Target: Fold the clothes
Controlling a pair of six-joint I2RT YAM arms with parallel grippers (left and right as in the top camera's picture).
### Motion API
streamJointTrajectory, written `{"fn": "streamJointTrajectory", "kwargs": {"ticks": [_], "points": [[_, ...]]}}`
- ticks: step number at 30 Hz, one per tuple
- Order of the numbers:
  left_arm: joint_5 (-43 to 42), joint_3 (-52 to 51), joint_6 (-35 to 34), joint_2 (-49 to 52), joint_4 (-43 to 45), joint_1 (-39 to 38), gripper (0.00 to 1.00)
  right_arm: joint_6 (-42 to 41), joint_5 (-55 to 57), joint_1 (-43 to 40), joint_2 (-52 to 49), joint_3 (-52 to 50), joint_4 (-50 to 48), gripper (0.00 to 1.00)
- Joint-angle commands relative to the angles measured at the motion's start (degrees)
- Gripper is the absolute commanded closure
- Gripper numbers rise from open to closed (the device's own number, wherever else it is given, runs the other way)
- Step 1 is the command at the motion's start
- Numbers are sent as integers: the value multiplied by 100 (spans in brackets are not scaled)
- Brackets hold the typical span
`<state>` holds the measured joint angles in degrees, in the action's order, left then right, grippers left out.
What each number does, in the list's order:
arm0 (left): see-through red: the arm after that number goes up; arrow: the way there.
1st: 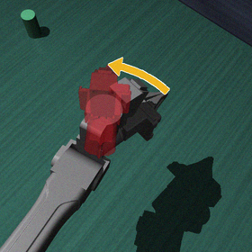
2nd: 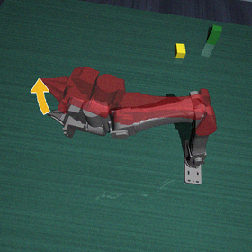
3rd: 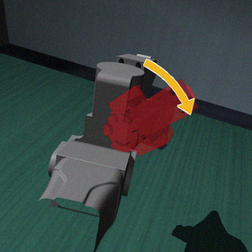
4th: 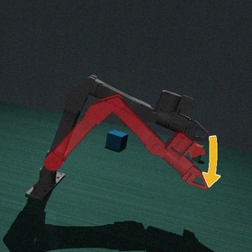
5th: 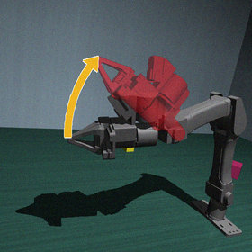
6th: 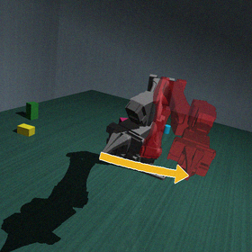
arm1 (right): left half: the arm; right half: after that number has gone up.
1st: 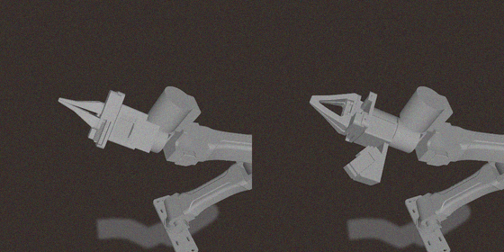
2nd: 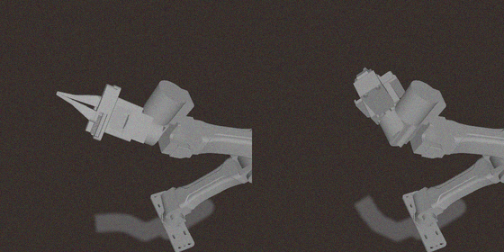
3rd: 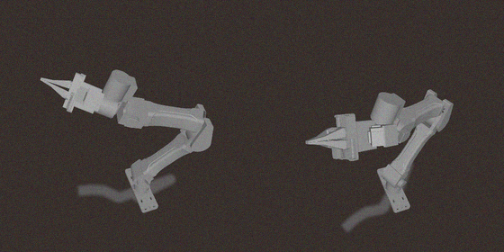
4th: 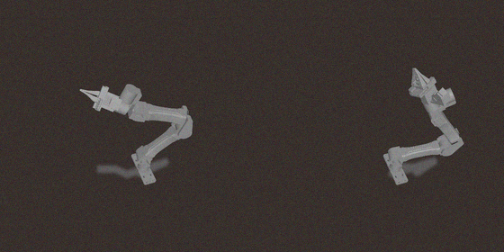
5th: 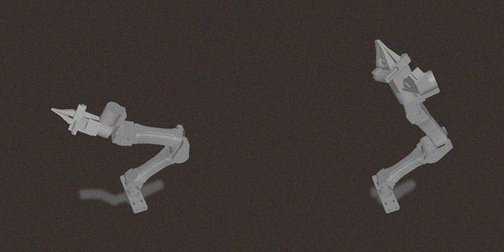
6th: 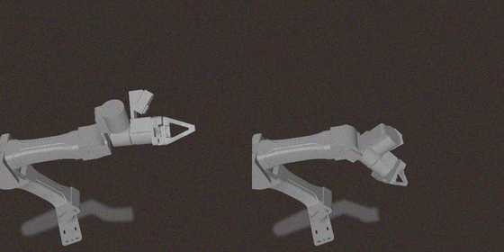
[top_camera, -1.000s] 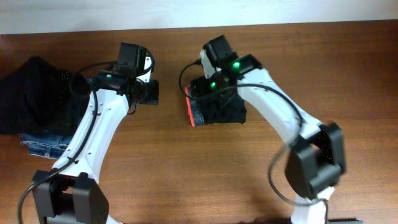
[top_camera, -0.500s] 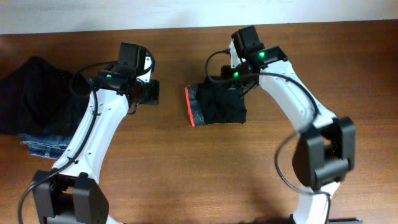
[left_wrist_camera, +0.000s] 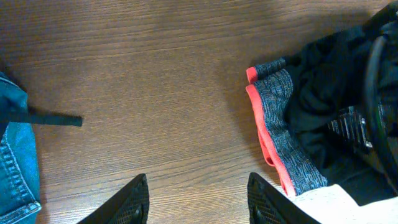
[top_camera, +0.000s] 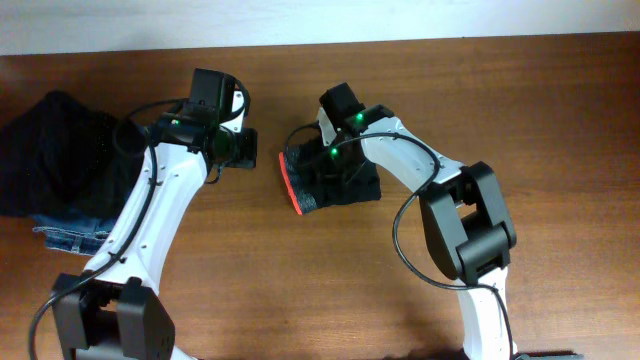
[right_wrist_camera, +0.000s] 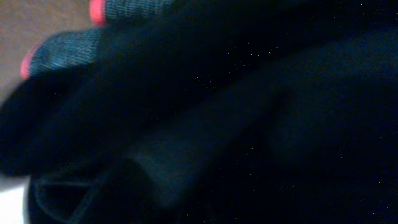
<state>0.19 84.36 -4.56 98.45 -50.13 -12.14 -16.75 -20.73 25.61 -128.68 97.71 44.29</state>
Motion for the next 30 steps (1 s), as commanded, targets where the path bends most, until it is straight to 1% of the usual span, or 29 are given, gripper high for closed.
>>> {"fn": "streamJointTrajectory", "kwargs": {"ticks": [1, 2, 4, 6, 7, 8, 9, 10, 12, 15, 19, 25, 26, 28, 30], "points": [[-151, 140, -72, -151, 11, -17, 49, 201, -184, -92, -232, 13, 111, 71], [-151, 140, -74, -151, 11, -17, 49, 356, -426, -129, -168, 35, 114, 64], [-149, 140, -72, -151, 11, -17, 40, 592, -957, -221, 52, 68, 118, 54], [-149, 140, -72, -151, 11, -17, 37, 603, -1167, -356, 343, 98, 164, 43], [-149, 140, -72, -151, 9, -17, 37, 599, -1185, -463, 538, 98, 212, 35], [-149, 140, -72, -151, 7, -17, 36, 601, -1185, -592, 723, 98, 280, 26], [-151, 140, -72, -151, 2, -17, 35, 603, -1182, -706, 852, 98, 339, 20], [-151, 140, -72, -151, -9, -17, 35, 603, -1185, -1040, 1082, 98, 472, 9], [-153, 140, -74, -151, -4, -17, 35, 601, -1189, -1419, 1193, 98, 601, 5], [-153, 140, -74, -151, 0, -17, 34, 654, -1340, -1978, 1139, 92, 809, 4], [-151, 140, -72, -151, 0, -17, 34, 1060, -1508, -2415, 894, 50, 1045, 2], [-160, 140, -74, -151, 7, -17, 34, 1252, -1661, -2446, 417, -98, 1259, 2], [-205, 140, -74, -151, 7, -17, 33, 1252, -1746, -2413, 350, -116, 1272, 2], [-363, 140, -72, -151, 11, -17, 26, 1353, -1899, -2323, 212, -120, 1272, 2], [-533, 140, -74, -149, 13, -17, 25, 1349, -1895, -2232, 136, -127, 1266, 3]]}}
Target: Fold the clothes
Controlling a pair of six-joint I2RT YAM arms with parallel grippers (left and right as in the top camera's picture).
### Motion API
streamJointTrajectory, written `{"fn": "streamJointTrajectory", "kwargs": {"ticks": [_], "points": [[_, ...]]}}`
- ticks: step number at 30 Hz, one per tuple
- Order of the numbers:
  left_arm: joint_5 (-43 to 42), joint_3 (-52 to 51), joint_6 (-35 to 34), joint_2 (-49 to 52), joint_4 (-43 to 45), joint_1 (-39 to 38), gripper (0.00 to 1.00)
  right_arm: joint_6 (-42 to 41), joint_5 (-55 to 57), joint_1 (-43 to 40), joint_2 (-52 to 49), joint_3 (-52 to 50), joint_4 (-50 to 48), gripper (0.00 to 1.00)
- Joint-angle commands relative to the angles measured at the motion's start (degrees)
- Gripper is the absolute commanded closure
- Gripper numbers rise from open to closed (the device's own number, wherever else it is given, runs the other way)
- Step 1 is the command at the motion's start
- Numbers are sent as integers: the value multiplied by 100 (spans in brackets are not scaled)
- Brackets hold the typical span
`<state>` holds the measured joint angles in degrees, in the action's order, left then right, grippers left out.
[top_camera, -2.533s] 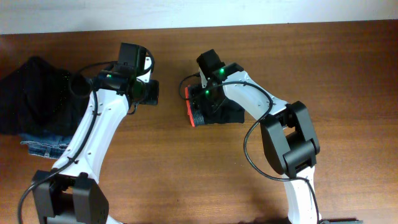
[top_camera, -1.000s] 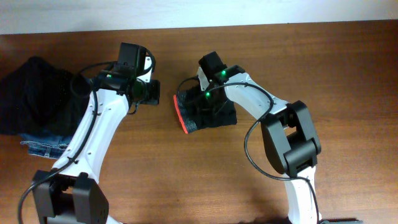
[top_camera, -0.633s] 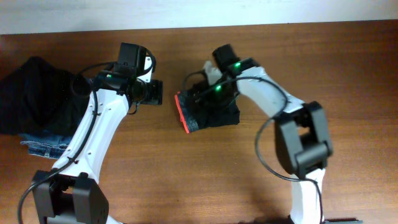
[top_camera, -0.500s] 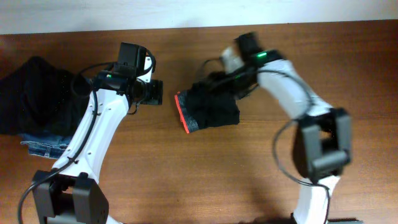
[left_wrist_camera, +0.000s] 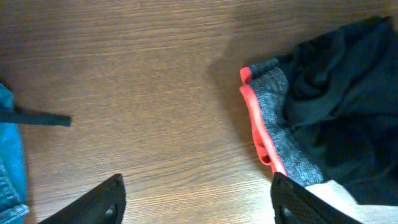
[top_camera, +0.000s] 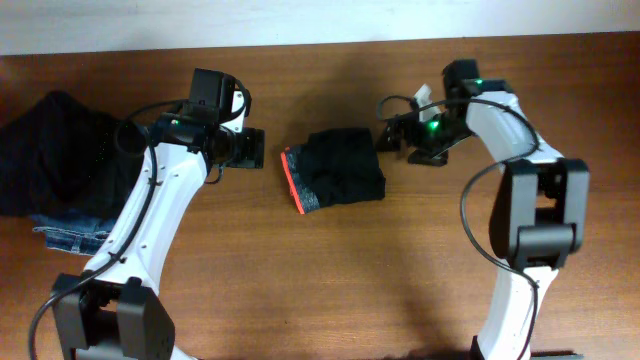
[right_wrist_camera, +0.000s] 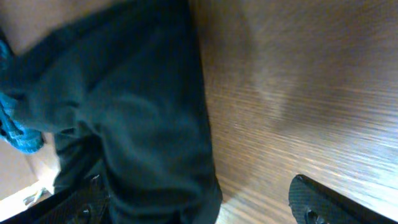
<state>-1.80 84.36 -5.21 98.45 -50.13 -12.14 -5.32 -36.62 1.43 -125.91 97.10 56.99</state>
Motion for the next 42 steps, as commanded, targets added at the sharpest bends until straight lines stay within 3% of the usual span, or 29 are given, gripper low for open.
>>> {"fn": "streamJointTrajectory", "kwargs": {"ticks": [1, 6, 7, 8, 10, 11, 13, 15, 16, 17, 19, 23, 28, 29, 31, 35, 42], "points": [[-339, 140, -9, -149, 13, -17, 25, 192, -306, 234, -179, -70, -15, 4], [-337, 140, -7, -149, 13, -17, 25, 190, 11, 409, -203, -116, -22, 25], [-337, 140, -4, -149, 7, -17, 25, 197, 39, 407, -166, -114, -31, 36], [-337, 140, 17, -149, -2, -17, 29, 216, 44, 404, -131, -114, -37, 52], [-334, 140, 105, -149, 0, -17, 48, 216, 44, 380, -2, -114, -37, 68], [-339, 140, 125, -149, 61, -17, 59, 225, 92, 385, 129, -114, -26, 70], [-339, 140, 125, -146, 234, -22, 69, 236, 330, 420, 254, -114, 4, 71], [-413, 140, 122, -138, 415, -35, 72, 197, 592, 476, 306, -114, 26, 70], [-538, 140, 120, -116, 487, -48, 71, 186, 656, 494, 304, -116, 35, 63], [-881, 127, 116, -37, 538, -83, 49, 186, 684, 492, 280, -118, 46, 33], [-1453, 11, -264, 227, 505, -87, 21, 190, 667, 483, 278, -118, 83, 28], [-1768, -153, -920, 804, 529, -55, 17, 820, 334, 573, 278, -118, 127, 33], [-2603, -173, -1434, 1545, 844, 44, 13, 1008, -181, 601, 317, -114, -315, 36], [-2804, -173, -1617, 1746, 979, 87, 5, 1005, -203, 601, 317, -114, -444, 36], [-2889, -173, -1908, 1985, 1113, 170, 1, 1113, -356, 608, 317, -114, -619, 36], [-3265, -181, -2009, 2092, 1375, 221, 1, 1110, -540, 610, 319, -105, -688, 36], [-3713, -181, -2396, 2157, 1805, 208, 1, 710, 94, 981, 293, -122, -476, 50]]}}
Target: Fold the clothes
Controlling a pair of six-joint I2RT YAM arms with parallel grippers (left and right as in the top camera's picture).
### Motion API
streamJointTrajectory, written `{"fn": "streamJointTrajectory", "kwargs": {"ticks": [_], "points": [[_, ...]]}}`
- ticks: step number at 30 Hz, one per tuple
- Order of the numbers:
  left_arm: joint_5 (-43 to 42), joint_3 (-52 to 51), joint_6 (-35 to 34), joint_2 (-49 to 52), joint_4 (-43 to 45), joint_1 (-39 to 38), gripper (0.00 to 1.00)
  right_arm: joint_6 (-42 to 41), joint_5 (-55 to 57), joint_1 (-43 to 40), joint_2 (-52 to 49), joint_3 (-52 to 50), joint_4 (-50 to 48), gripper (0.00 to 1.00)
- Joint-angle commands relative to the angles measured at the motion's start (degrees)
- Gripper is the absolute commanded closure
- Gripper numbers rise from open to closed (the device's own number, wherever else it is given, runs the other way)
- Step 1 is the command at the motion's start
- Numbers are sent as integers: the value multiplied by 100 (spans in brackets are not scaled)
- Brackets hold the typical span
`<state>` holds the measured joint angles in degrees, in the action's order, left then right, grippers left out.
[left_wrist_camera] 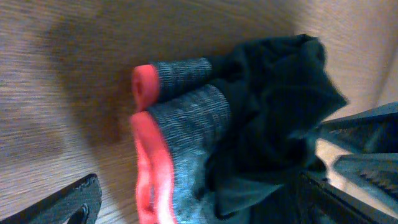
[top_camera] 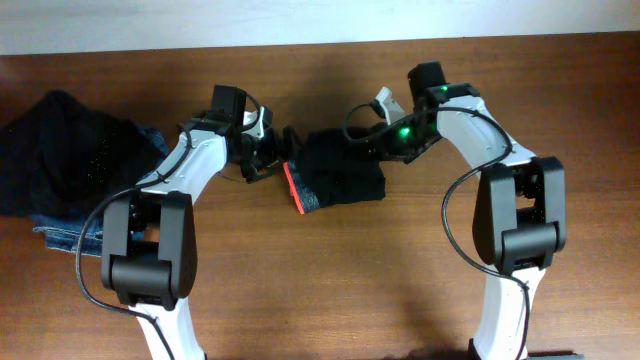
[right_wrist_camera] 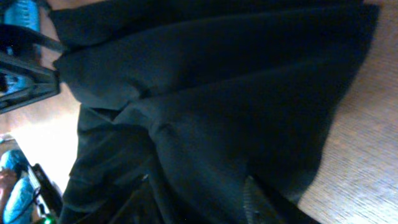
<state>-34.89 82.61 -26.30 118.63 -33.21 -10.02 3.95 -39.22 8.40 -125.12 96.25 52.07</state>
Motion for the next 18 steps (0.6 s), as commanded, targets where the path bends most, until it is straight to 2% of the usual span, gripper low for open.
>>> {"fn": "streamJointTrajectory", "kwargs": {"ticks": [1, 7, 14, 18], "points": [[-501, -7, -304, 166, 192, -4, 1, -302, 551, 365, 188, -37, 13, 51], [-741, -9, -413, 380, 409, -4, 1, -903, 1456, 715, 28, -42, -103, 61], [-896, -236, -466, 525, 483, -9, 1, -1043, 1423, 734, 2, -44, -175, 61], [-1154, -525, -754, 544, 1064, -57, 1, -1045, 1421, 767, -17, -46, -175, 61]]}}
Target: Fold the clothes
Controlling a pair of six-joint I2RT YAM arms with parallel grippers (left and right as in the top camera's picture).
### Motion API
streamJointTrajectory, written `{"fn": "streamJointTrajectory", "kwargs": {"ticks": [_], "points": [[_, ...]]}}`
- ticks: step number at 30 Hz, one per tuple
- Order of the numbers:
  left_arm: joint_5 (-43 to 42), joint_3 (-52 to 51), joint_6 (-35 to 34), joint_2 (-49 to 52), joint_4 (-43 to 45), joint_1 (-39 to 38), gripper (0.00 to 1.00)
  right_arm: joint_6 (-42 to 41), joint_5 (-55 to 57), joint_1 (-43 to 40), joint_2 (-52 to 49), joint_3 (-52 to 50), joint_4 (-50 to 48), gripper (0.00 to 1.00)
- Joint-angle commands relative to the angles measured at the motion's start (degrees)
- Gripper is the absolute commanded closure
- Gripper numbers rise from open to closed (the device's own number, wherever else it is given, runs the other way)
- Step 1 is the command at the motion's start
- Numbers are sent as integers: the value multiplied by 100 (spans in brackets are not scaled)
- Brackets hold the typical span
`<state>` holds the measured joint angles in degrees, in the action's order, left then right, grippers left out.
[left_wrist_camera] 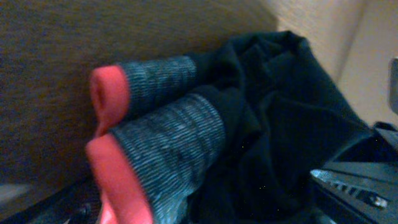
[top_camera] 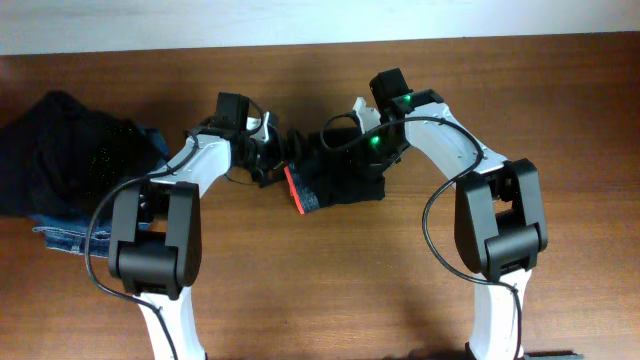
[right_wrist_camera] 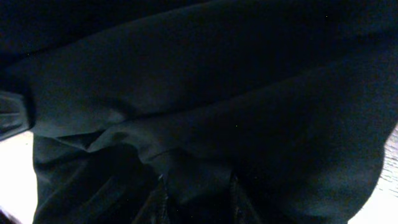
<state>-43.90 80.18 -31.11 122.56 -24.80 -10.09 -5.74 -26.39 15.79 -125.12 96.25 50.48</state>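
Observation:
A folded black garment [top_camera: 345, 180] with a red and grey waistband [top_camera: 297, 190] lies mid-table. My left gripper [top_camera: 272, 160] is at its left edge, open. In the left wrist view the waistband [left_wrist_camera: 155, 155] fills the space between the wide-set fingers [left_wrist_camera: 348, 186]. My right gripper [top_camera: 350, 150] is down on the garment's far side. In the right wrist view its fingers [right_wrist_camera: 163, 199] stand close together with a fold of the black cloth [right_wrist_camera: 199, 174] pinched between them.
A heap of dark clothes [top_camera: 60, 160] lies at the table's left end, with blue jeans [top_camera: 70, 235] showing beneath it. The table's far edge meets a white wall [top_camera: 320, 20].
My left gripper has come closer to the waistband, which now fills its view. My right gripper has moved left over the garment and its fingers have closed in on a fold.
First my right gripper was pressed into the garment while the left was open to its left. Then the right gripper was off to the garment's right, open. Later both were at the garment's edges. Now the left straddles the waistband and the right pinches black cloth.

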Motion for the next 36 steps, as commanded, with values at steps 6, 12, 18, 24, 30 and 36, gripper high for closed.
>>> {"fn": "streamJointTrajectory", "kwargs": {"ticks": [6, 12, 18, 24, 30, 36], "points": [[-334, -529, -649, 210, 610, -426, 1, -79, 140, 138, -107, -48, 24, 65], [-302, -529, -793, 302, 680, -765, 31, -81, 136, 146, -125, -48, 31, 66], [-219, -529, -791, 302, 699, -732, 90, -81, 116, 146, -125, -48, 92, 66], [-243, -529, -468, 286, 831, -713, 100, -72, 125, 90, -87, -44, 114, 65], [-350, -529, 446, -118, 721, -428, 100, -11, 269, -374, 455, 28, 258, 56], [74, -529, 1233, -1202, 269, -46, 100, -37, 267, -1034, 1443, 57, 332, 51]]}}
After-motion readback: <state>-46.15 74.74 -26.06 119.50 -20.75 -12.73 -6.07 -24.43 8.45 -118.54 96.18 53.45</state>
